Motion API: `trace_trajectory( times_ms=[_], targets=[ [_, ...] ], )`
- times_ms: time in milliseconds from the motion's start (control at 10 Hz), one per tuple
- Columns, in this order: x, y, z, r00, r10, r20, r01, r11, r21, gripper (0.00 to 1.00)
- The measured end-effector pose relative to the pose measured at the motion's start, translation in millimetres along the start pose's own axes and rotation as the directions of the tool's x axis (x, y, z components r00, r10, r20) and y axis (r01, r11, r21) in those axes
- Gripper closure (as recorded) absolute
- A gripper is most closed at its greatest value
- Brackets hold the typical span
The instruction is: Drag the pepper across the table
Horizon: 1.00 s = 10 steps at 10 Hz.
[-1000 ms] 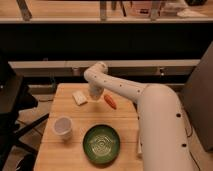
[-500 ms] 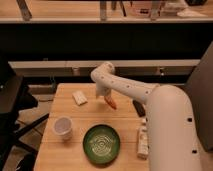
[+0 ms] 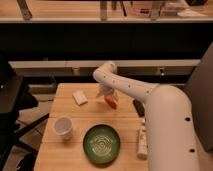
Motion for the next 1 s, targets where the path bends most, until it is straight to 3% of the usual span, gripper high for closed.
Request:
trace_trajectory(
  times_ms=[300, 600, 700, 1000],
  targets=[
    [5.9, 7.6, 22.9, 0.999, -0.013, 0.053, 0.014, 1.0, -0.021, 0.2],
    [9.3, 25.4, 47.2, 0.997, -0.003, 0.078, 0.003, 1.0, 0.0, 0.22],
    [8.8, 24.7, 48.1, 0.998, 0.001, 0.07, -0.001, 1.0, -0.003, 0.28],
    [8.8, 18.9, 44.2, 0.998, 0.0, 0.061, 0.0, 1.0, -0.003, 0.59]
  ],
)
